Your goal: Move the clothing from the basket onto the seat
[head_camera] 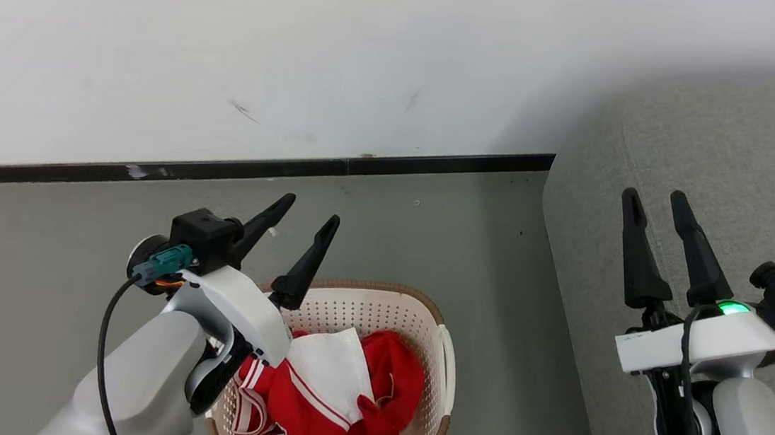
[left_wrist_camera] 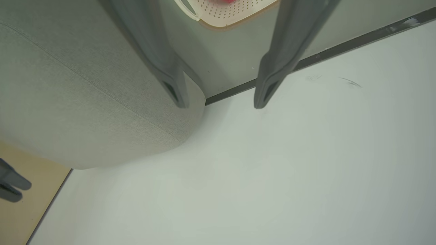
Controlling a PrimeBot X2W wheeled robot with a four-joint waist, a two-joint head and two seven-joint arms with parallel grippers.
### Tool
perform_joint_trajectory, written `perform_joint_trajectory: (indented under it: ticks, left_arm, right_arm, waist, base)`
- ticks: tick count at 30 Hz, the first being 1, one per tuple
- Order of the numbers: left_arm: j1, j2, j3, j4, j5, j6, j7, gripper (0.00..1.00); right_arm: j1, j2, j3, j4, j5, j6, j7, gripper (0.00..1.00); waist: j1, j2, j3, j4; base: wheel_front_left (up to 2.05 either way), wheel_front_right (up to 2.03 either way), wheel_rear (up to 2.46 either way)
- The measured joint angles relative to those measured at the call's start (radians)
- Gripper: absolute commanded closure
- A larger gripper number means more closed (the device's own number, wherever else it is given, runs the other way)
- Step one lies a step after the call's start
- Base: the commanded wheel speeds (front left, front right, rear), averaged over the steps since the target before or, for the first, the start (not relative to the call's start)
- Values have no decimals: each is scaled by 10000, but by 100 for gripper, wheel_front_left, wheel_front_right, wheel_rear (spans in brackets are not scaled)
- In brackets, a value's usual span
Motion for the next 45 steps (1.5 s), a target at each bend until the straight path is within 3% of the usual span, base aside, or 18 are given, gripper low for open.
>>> perform_joint_trajectory:
  ticks: [8,26,31,45]
  left_arm:
    - [353,251,560,-79,-311,142,-2,0]
    - [1593,1221,2690,-1337,-324,1281,-12,0]
    - [2034,1384,2924,-1618,-267,1413,-12,0]
    - [3319,1419,3829,-2405,-48,1776,-12,0]
  right_arm:
    - [221,-136,-104,-10,2,0,0,0]
    - [743,-293,-249,-77,17,0,0,0]
    - [897,-336,-276,-117,17,0,0,0]
    - [1132,-441,-341,-198,33,0,0,0]
  waist:
    - [0,0,-354,96]
    - [0,-1,-929,483]
    - [0,0,-1001,557]
    - [0,0,-1210,573]
  base:
    - [0,0,0]
    - [0,0,0]
    - [0,0,0]
    - [0,0,0]
